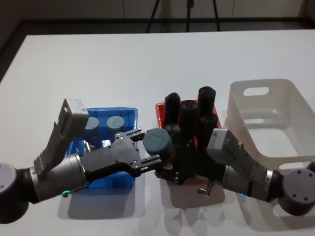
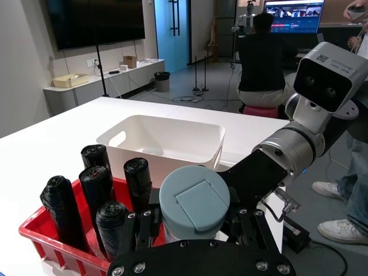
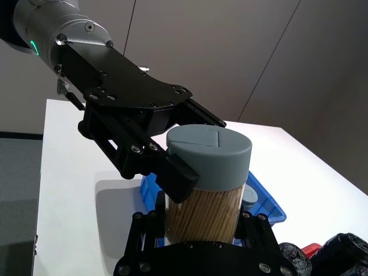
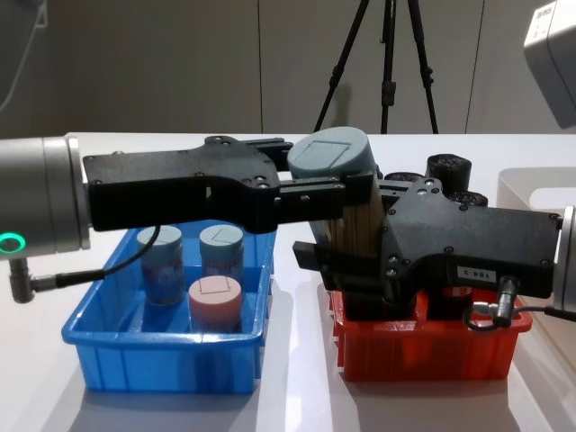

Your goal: Pick the cotton swabs from the blue box and place them into the white box.

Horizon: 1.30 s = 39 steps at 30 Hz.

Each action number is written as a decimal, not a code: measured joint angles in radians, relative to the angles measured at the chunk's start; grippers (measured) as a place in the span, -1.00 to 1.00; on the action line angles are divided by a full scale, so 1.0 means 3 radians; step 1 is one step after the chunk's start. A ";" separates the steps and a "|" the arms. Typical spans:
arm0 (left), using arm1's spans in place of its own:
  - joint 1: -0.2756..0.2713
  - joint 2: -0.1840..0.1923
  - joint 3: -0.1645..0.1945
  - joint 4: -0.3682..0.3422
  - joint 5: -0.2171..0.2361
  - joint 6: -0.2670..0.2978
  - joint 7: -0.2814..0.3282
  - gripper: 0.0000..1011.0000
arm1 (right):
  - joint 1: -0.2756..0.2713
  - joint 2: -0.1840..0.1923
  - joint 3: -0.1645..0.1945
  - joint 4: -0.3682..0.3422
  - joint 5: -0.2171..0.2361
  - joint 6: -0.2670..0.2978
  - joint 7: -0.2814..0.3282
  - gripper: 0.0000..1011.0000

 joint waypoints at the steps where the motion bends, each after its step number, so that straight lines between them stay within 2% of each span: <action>1: 0.0000 0.0000 0.0000 0.0000 0.0000 0.0000 0.0000 0.29 | 0.0000 0.0000 0.0000 0.0000 0.0000 0.0000 0.0000 0.24; 10: 0.0000 0.0000 0.0000 0.0000 0.0000 0.0000 0.0000 0.30 | 0.0000 0.0000 -0.0001 0.0000 0.0000 0.0000 0.0001 0.24; 11: 0.0000 0.0000 0.0000 0.0000 0.0000 0.0000 0.0001 0.40 | 0.0000 -0.0001 -0.0001 0.0000 0.0000 0.0000 0.0003 0.24; 23: 0.0000 0.0000 0.0000 0.0000 0.0000 0.0000 0.0000 0.98 | 0.0000 0.0000 -0.0001 0.0000 0.0000 0.0000 0.0003 0.24; 39: 0.0000 0.0000 0.0000 0.0000 0.0000 0.0000 0.0000 0.98 | 0.0000 0.0000 0.0000 0.0000 0.0000 0.0000 0.0001 0.24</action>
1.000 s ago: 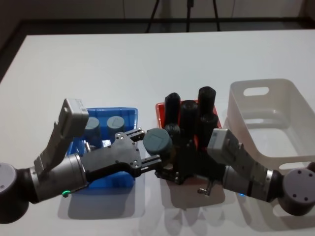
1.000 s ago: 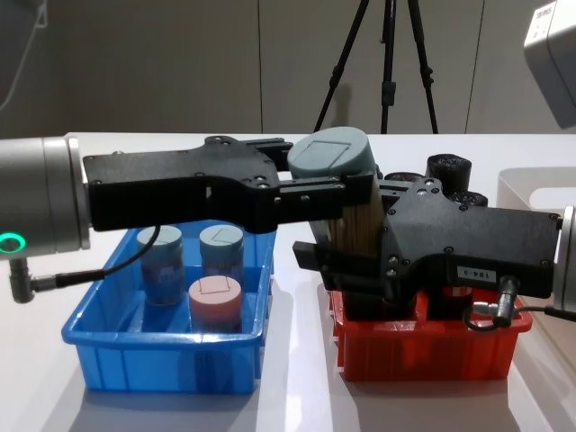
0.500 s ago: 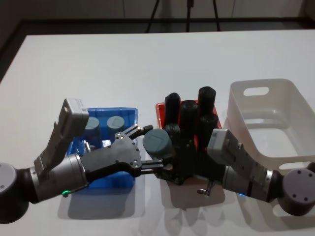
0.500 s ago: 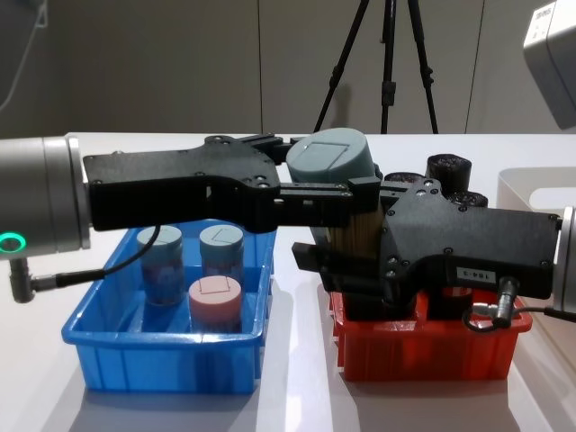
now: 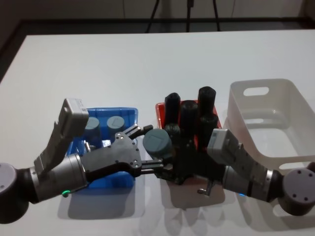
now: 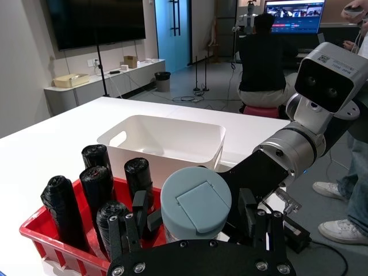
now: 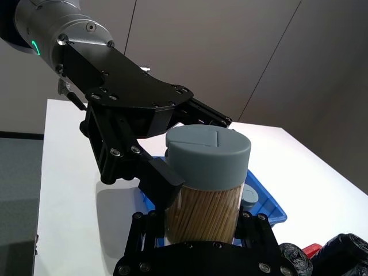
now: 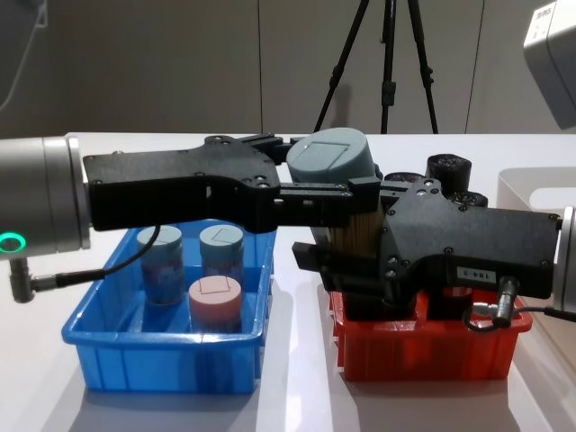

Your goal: Pick the cotton swabs from the blue box and place them into the white box.

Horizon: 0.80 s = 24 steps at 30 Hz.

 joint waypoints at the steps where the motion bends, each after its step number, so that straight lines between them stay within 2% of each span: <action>1: 0.0000 0.0000 0.0000 0.0000 0.0000 0.0000 0.0000 0.98 | 0.0000 0.0001 0.0003 0.0001 0.0002 -0.0001 0.0000 0.24; 12: 0.0000 0.0000 0.0000 0.0000 0.0000 0.0000 0.0000 0.98 | -0.0027 0.0042 0.0064 -0.0009 0.0036 -0.0002 -0.0006 0.24; 24: 0.0000 0.0000 0.0000 0.0000 0.0000 0.0000 0.0000 0.98 | -0.0139 0.0138 0.0278 -0.0119 0.0151 0.0016 -0.0106 0.24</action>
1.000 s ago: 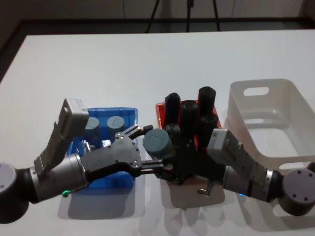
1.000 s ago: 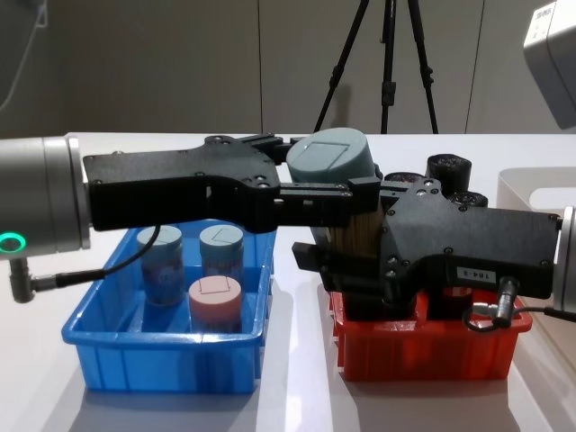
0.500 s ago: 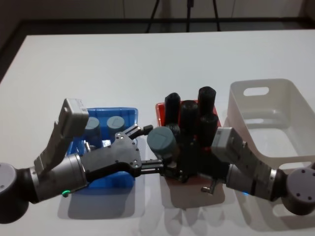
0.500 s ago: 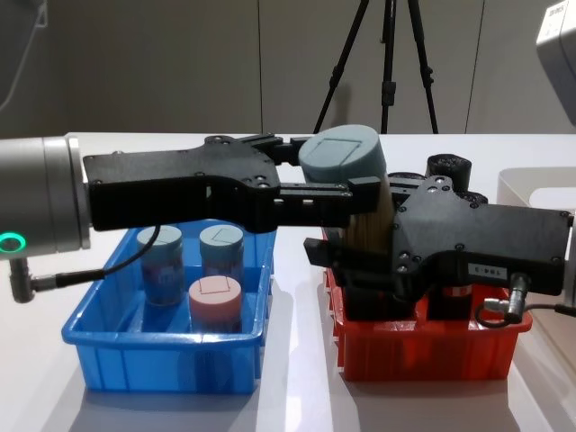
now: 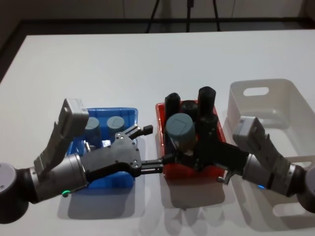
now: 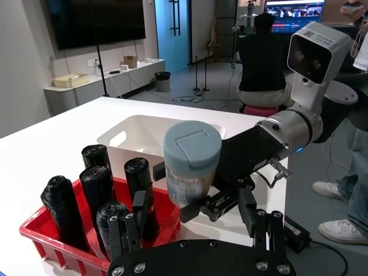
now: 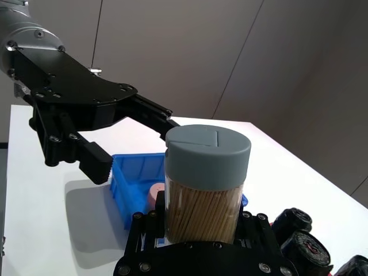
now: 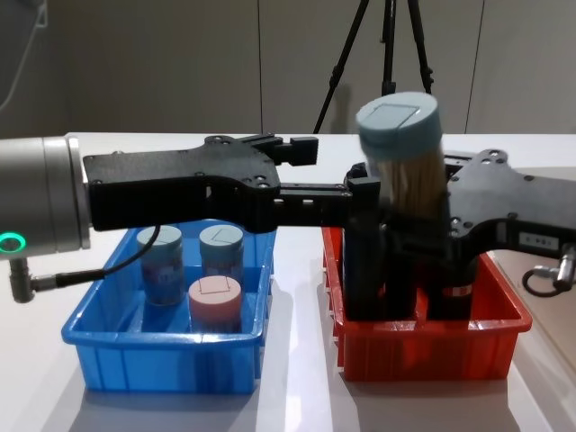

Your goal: Pick the cotton swabs from the blue box and place them into the white box.

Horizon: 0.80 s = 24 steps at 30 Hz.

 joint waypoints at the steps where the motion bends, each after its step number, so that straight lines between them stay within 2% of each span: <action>1: 0.0000 0.0000 0.0000 0.0000 0.0000 0.0000 0.0000 0.98 | -0.0007 0.0004 0.0015 -0.0006 0.0006 0.0001 -0.0007 0.24; 12: 0.0000 0.0000 0.0000 0.0000 0.0000 0.0000 0.0000 0.98 | -0.0121 0.0050 0.0222 -0.0096 0.0042 0.0020 -0.0143 0.24; 24: 0.0000 0.0000 0.0000 0.0000 0.0000 0.0000 0.0000 0.98 | -0.0291 0.0068 0.0442 -0.0169 -0.0010 0.0090 -0.0345 0.24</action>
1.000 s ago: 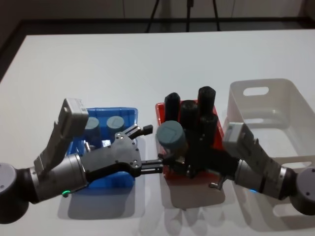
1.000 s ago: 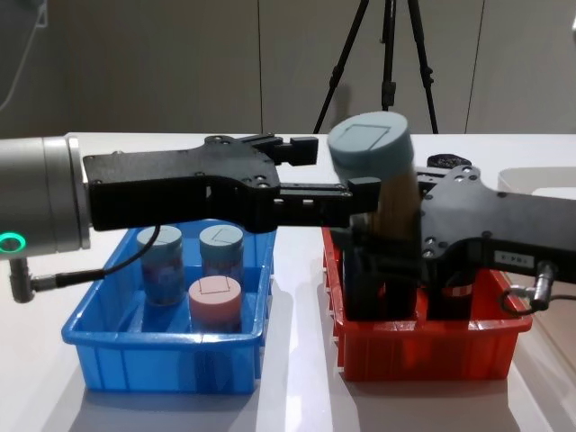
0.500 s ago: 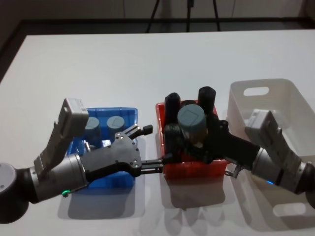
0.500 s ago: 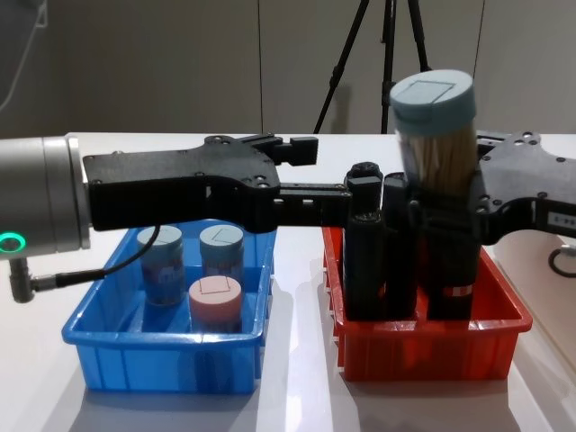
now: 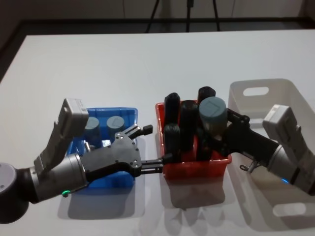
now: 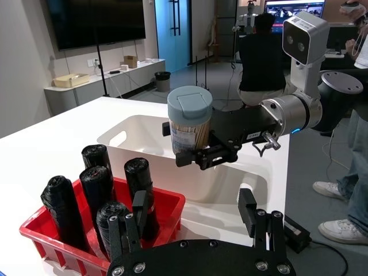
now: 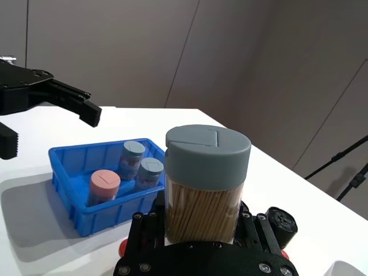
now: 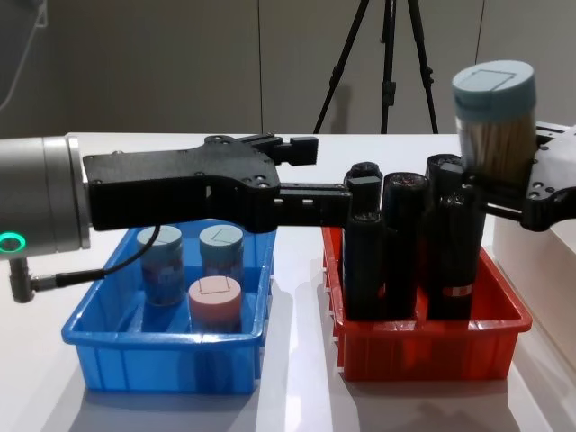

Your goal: Pick the cotton swabs from the blue box and place them into the white box.

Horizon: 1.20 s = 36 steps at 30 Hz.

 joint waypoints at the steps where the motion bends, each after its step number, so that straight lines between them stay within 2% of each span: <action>1: 0.0000 0.0000 0.0000 0.0000 0.0000 0.0000 0.0000 0.98 | -0.0017 -0.0003 0.0027 -0.0004 -0.0011 0.0009 -0.0021 0.24; 23: 0.0000 0.0000 0.0000 0.0000 0.0000 0.0000 0.0000 0.98 | -0.0161 -0.0095 0.0420 0.0044 -0.0156 0.0122 -0.0298 0.24; 36: 0.0000 0.0000 0.0000 0.0000 0.0000 0.0000 0.0000 0.98 | -0.0153 -0.0187 0.0554 0.0132 -0.0254 0.0148 -0.0388 0.24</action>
